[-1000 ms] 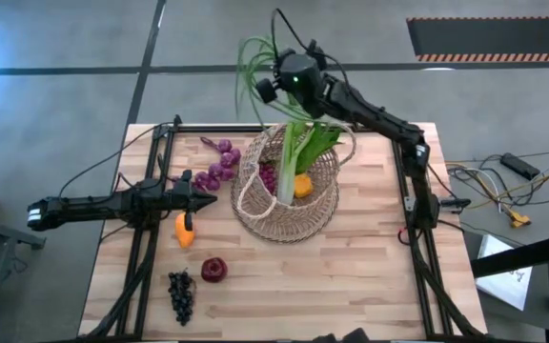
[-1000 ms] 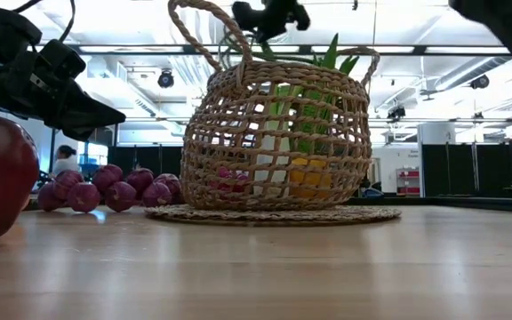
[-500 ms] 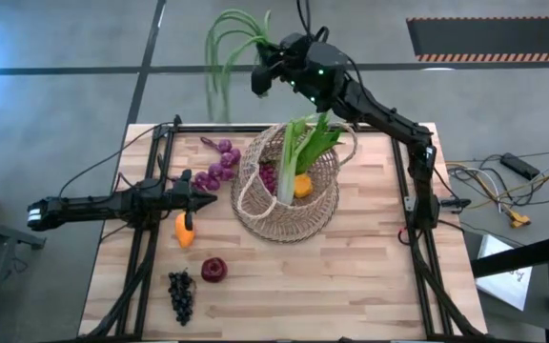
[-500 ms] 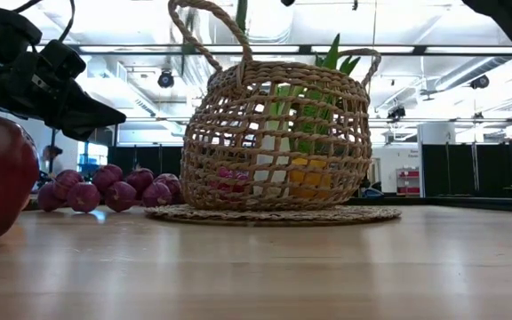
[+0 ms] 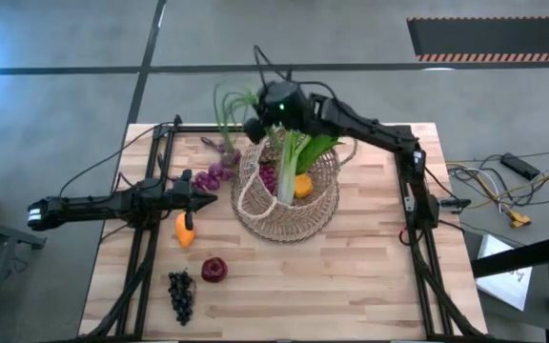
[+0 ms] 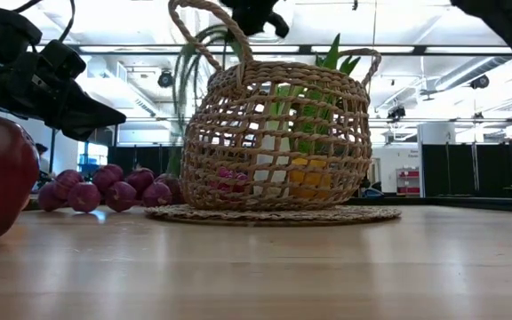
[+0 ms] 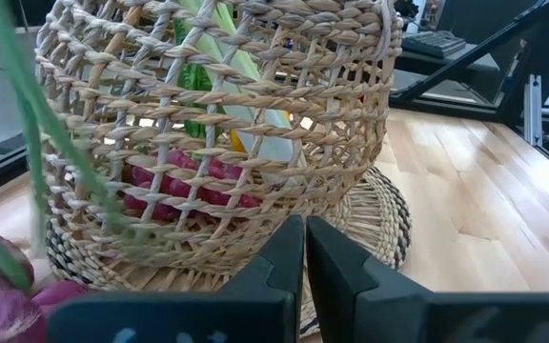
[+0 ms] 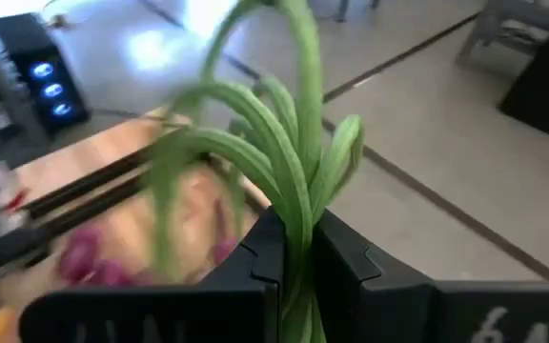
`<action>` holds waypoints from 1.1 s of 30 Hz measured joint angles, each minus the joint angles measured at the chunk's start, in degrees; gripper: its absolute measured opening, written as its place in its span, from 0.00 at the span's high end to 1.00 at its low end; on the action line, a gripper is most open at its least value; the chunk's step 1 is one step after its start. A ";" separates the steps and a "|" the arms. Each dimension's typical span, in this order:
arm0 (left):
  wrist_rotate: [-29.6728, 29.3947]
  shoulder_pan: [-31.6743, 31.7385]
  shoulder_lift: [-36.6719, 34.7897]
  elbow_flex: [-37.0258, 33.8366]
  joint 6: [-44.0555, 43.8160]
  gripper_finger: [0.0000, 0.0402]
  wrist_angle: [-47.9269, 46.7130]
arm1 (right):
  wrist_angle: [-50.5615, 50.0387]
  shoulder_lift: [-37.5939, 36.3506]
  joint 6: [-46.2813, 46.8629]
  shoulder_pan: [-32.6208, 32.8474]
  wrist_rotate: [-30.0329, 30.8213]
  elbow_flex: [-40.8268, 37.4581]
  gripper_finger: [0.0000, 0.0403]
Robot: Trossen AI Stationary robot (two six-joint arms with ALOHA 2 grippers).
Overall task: Build produce basket
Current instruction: Put the string beans into the basket
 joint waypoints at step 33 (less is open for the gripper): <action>-0.04 0.00 -0.02 0.00 0.00 1.00 0.00 | 45.26 -26.78 5.15 20.11 26.94 -69.34 0.94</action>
